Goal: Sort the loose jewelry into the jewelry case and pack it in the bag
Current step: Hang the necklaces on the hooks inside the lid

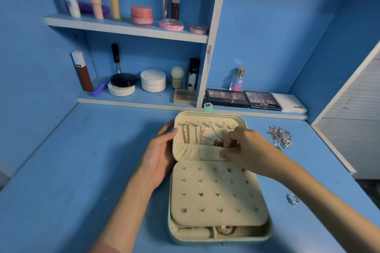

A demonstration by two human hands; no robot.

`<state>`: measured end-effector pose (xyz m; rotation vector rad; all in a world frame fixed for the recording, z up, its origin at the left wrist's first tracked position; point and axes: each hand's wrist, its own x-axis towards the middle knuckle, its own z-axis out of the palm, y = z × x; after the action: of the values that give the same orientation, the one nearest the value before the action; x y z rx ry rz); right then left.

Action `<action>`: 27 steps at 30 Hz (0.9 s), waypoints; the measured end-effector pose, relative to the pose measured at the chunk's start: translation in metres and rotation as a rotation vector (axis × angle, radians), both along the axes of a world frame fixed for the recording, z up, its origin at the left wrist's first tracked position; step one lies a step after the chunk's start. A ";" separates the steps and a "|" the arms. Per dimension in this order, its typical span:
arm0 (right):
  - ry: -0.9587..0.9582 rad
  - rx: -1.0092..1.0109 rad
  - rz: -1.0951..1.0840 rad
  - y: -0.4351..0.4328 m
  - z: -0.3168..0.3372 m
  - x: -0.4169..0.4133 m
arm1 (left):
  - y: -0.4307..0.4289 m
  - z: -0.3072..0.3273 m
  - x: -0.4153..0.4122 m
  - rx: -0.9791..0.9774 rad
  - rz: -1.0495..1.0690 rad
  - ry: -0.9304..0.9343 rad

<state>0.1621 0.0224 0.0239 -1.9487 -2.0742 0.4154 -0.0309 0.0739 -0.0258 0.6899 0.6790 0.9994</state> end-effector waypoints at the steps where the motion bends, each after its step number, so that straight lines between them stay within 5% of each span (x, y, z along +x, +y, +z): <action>1: 0.001 0.024 0.003 -0.002 -0.001 0.000 | 0.000 0.000 0.000 -0.001 -0.002 0.003; 27: 0.047 0.104 0.087 -0.006 -0.008 0.005 | 0.000 0.001 0.001 -0.012 0.007 -0.005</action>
<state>0.1672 0.0168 0.0158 -1.7780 -2.1127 0.3594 -0.0304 0.0737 -0.0253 0.6749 0.6831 1.0029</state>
